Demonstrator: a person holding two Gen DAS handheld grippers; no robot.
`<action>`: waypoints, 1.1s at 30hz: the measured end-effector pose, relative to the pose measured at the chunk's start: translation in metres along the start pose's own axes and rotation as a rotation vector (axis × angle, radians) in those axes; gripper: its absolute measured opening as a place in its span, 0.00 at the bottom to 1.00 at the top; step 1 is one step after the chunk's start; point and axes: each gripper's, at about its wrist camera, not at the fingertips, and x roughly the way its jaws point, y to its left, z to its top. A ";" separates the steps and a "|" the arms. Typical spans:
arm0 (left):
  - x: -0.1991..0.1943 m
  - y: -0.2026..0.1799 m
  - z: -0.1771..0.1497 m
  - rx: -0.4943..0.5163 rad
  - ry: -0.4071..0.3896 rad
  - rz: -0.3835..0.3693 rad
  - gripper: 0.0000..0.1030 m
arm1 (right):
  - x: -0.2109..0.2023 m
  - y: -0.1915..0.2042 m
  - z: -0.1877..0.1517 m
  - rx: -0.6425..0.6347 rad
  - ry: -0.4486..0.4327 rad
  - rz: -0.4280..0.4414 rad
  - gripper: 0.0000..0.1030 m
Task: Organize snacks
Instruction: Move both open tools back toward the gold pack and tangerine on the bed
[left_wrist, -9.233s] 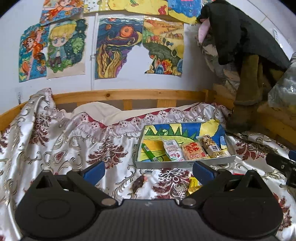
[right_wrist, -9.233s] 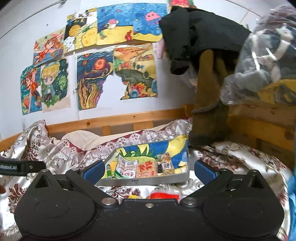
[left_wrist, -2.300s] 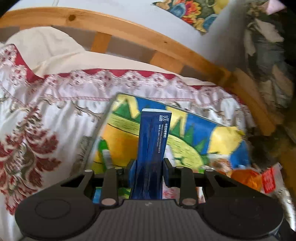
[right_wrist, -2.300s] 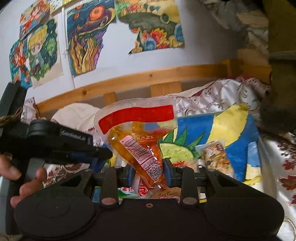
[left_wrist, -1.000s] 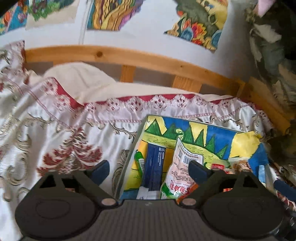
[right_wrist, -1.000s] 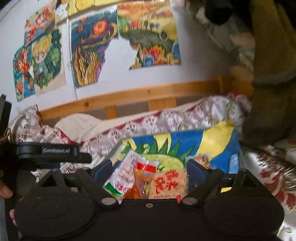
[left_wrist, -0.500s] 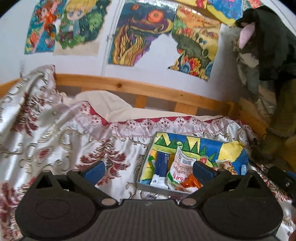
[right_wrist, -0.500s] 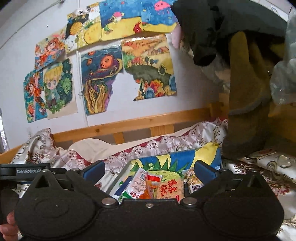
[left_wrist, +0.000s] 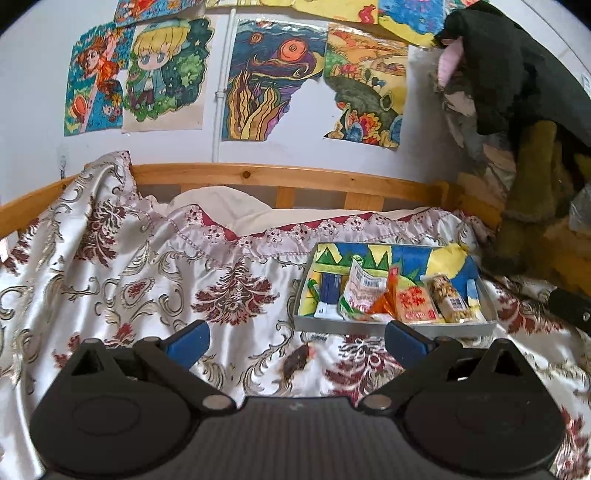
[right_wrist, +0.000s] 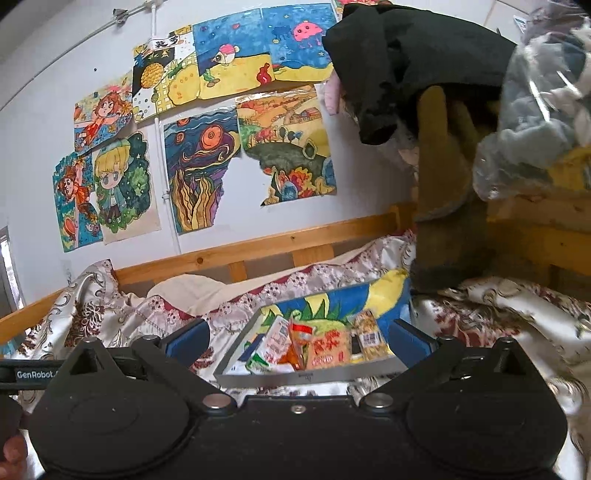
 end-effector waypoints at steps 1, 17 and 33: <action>-0.005 -0.001 -0.003 0.013 -0.001 0.002 1.00 | -0.004 0.000 -0.002 -0.001 0.003 -0.005 0.99; -0.049 -0.007 -0.038 0.075 0.010 0.056 1.00 | -0.036 -0.002 -0.023 0.026 0.105 -0.164 1.00; -0.049 -0.003 -0.060 0.048 0.119 0.065 1.00 | -0.064 0.013 -0.038 -0.016 0.194 -0.099 0.99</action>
